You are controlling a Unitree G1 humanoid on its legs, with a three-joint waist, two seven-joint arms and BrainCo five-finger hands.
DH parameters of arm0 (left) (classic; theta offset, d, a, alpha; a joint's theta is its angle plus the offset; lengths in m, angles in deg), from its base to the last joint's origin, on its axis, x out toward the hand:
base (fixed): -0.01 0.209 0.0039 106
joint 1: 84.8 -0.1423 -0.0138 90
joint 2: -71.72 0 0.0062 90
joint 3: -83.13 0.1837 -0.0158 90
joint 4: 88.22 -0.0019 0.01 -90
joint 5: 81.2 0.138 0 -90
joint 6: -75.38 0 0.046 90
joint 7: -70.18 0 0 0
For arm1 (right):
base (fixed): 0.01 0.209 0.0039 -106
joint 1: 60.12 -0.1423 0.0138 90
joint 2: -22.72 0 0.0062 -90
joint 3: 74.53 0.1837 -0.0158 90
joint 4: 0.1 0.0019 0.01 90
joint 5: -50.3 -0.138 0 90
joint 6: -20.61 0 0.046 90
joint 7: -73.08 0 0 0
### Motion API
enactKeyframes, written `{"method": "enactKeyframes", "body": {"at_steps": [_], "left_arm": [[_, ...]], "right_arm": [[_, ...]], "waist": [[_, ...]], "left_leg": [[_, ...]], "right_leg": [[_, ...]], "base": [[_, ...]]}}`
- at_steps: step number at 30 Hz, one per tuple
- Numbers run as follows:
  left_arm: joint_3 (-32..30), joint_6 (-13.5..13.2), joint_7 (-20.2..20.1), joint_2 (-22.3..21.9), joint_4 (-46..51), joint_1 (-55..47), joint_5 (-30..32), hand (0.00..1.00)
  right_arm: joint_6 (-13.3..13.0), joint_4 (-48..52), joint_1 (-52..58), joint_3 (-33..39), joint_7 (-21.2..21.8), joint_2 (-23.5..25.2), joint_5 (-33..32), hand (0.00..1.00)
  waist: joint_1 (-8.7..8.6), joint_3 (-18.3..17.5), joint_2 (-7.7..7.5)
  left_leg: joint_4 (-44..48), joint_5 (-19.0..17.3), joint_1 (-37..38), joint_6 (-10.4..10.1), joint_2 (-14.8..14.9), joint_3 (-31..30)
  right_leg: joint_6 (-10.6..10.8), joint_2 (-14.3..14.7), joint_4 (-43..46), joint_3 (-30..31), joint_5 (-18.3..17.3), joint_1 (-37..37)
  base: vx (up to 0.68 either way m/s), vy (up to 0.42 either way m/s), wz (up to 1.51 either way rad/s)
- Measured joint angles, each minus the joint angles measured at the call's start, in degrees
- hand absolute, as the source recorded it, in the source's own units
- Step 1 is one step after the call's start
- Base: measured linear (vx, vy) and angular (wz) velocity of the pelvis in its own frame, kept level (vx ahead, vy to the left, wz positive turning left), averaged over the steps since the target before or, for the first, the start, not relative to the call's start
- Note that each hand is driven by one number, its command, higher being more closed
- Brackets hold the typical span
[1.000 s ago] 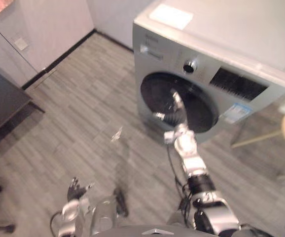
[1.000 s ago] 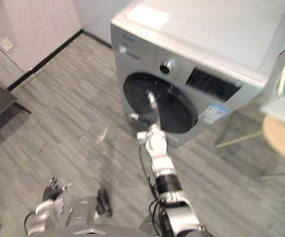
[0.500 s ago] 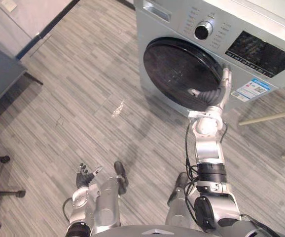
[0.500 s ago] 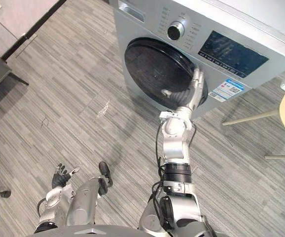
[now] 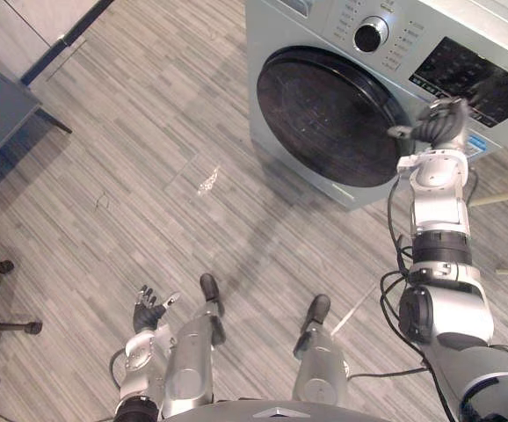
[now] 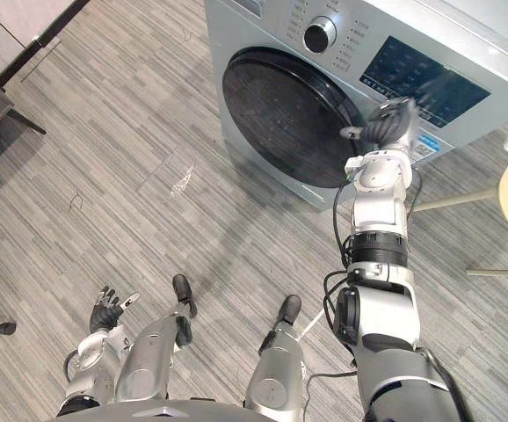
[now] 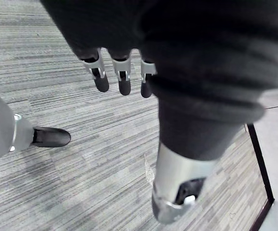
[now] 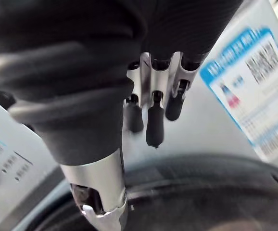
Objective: Pick up the laundry basket with both hands and put the clothes into the washing machine.
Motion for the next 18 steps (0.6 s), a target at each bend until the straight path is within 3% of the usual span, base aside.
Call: {"method": "enactKeyframes", "body": {"at_steps": [2,4,8,13,18], "left_arm": [[0.01,0.29,-1.26,0.37,1.19,-1.22,0.00,0.00],[0.00,1.15,-2.73,0.96,1.17,-2.27,0.01,0.00],[0.29,1.47,-4.50,1.43,0.78,-3.20,-0.01,0.00],[0.88,1.07,-5.42,2.66,-3.77,-2.93,0.02,0.00],[2.67,0.77,-5.56,2.95,-5.41,-1.78,0.03,0.00]], "right_arm": [[-1.31,-2.30,-0.76,-3.07,5.38,-3.44,-4.48,0.00],[-3.64,-2.58,-0.82,-7.07,14.40,-6.76,-13.06,0.00],[-6.01,-2.59,-0.77,-15.25,22.45,-8.47,-26.55,0.00],[-7.92,0.52,3.67,-22.37,27.21,-8.48,-44.80,0.00],[-9.75,1.26,7.75,-25.65,29.65,-7.93,-52.83,0.00]], "waist": [[0.17,0.04,-0.04],[0.15,0.04,-0.03],[-0.05,0.04,-0.02],[-0.81,0.03,-0.01],[-1.05,-0.01,0.05]], "left_leg": [[-2.69,1.47,0.68,-0.34,-0.01,0.09],[-5.28,2.97,1.53,-0.68,0.00,0.49],[-7.04,3.74,3.16,-0.83,0.00,1.70],[-7.86,4.20,3.95,-0.89,0.06,1.96],[-7.58,4.19,3.97,-0.89,0.03,1.92]], "right_leg": [[-0.30,0.54,-0.27,-0.19,0.34,-0.25],[-0.48,1.03,-0.49,0.09,0.61,-0.75],[-0.51,1.34,-0.60,1.18,0.65,-0.81],[-0.56,1.84,-1.03,1.96,0.69,-0.84],[-0.57,1.95,-1.18,1.93,0.70,-0.69]], "base": [[-0.07,-0.007,0.00],[-0.04,-0.011,-0.08],[0.00,-0.013,-0.15],[0.06,-0.026,-0.09],[0.06,-0.025,-0.01]]}}
